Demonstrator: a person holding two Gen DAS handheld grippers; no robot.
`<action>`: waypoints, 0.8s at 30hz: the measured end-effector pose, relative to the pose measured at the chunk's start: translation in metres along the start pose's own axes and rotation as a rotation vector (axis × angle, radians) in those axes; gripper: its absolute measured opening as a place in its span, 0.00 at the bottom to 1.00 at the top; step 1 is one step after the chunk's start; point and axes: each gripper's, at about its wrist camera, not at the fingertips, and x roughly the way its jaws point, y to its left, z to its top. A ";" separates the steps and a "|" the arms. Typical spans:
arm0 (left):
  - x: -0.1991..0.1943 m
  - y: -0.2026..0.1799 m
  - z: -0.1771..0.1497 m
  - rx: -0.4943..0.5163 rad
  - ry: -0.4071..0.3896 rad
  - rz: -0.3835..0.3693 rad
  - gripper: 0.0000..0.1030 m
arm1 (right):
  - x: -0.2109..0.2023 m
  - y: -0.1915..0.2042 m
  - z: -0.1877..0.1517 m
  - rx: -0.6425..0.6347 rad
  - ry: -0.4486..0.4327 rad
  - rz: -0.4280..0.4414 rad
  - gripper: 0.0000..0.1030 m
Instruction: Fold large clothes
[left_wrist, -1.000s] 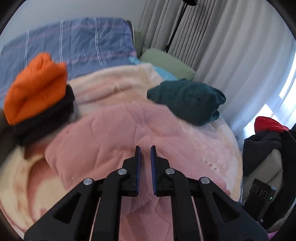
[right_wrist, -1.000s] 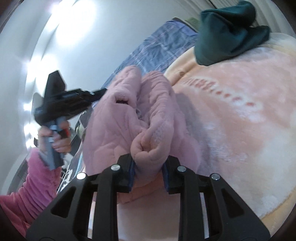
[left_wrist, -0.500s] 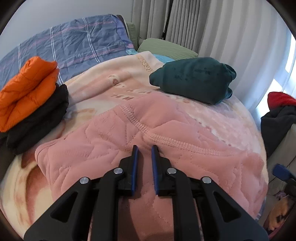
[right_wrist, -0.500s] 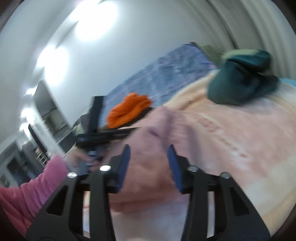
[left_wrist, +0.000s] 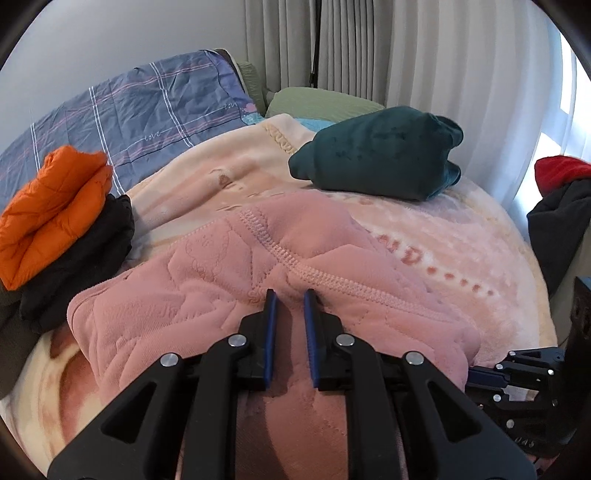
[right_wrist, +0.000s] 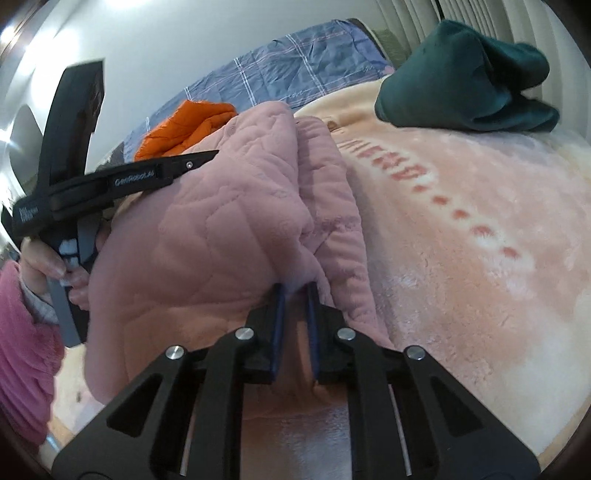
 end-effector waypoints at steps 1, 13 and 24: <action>-0.002 0.001 0.000 -0.002 -0.004 0.000 0.14 | -0.002 -0.002 -0.001 0.003 0.005 0.012 0.10; -0.055 -0.025 -0.028 0.027 0.060 -0.177 0.20 | 0.003 -0.009 0.012 -0.015 0.019 0.039 0.10; -0.027 -0.014 -0.044 -0.013 0.068 -0.117 0.20 | -0.016 0.016 0.024 -0.101 -0.012 -0.023 0.15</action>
